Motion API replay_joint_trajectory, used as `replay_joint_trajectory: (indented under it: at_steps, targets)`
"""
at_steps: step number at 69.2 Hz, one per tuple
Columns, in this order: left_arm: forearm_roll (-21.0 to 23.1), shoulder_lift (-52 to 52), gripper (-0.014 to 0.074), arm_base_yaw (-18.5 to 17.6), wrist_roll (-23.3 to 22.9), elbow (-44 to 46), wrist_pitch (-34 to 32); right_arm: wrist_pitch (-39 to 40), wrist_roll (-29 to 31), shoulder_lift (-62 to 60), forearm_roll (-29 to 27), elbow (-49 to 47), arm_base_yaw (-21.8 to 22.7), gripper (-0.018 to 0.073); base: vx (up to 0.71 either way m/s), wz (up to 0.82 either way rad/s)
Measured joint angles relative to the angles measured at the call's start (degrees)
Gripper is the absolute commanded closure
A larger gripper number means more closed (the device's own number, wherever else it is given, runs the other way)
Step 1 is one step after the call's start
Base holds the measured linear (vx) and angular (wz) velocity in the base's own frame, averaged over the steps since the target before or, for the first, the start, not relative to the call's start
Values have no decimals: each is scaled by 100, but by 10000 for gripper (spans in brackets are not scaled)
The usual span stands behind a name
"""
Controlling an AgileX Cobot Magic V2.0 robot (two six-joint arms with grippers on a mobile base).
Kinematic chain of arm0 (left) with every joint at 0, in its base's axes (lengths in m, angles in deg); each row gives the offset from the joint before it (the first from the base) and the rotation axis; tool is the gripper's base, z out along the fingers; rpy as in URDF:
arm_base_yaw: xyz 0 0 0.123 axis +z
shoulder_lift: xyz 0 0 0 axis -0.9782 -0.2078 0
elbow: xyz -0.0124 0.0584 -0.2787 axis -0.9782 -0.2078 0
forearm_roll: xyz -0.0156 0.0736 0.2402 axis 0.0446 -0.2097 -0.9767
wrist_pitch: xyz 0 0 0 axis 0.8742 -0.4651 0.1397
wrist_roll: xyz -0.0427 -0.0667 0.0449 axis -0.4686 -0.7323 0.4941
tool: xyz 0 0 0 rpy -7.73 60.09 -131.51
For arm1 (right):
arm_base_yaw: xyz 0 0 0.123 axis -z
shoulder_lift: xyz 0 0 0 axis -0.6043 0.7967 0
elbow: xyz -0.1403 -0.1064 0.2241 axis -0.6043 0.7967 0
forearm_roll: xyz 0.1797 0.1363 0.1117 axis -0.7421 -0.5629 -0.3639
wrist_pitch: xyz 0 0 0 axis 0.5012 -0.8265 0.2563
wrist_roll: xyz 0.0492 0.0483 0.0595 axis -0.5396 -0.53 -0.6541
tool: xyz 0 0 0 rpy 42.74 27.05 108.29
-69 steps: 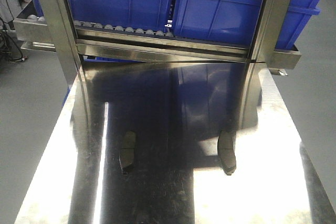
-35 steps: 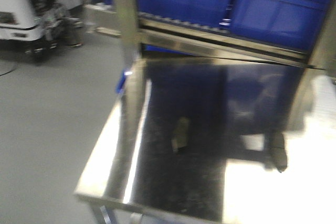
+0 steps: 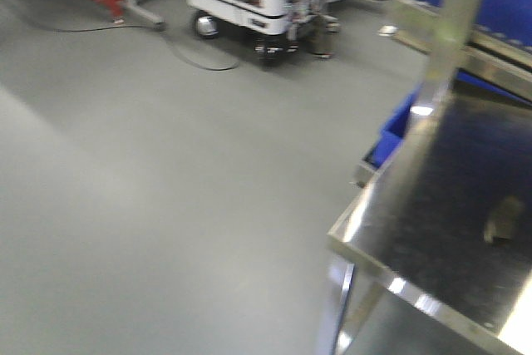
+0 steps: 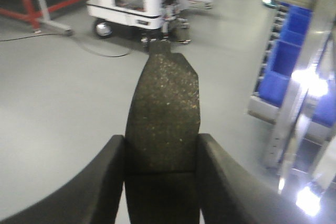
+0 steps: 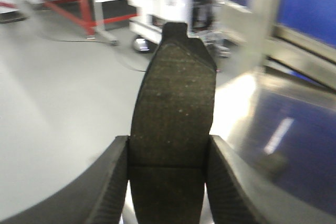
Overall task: Move and align brake pads A on conveyor
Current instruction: 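Turn the base away from the table holding both brake pads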
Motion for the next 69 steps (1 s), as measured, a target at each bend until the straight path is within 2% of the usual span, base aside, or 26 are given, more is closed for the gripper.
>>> replay_joint_trajectory:
  at_steps: [39,69]
  targets:
    - [0,1,603,0,0,0,0,0,0,0,0,5,0,567,-16,86]
    - [0,1,603,0,0,0,0,0,0,0,-1,5,0,567,-4,86]
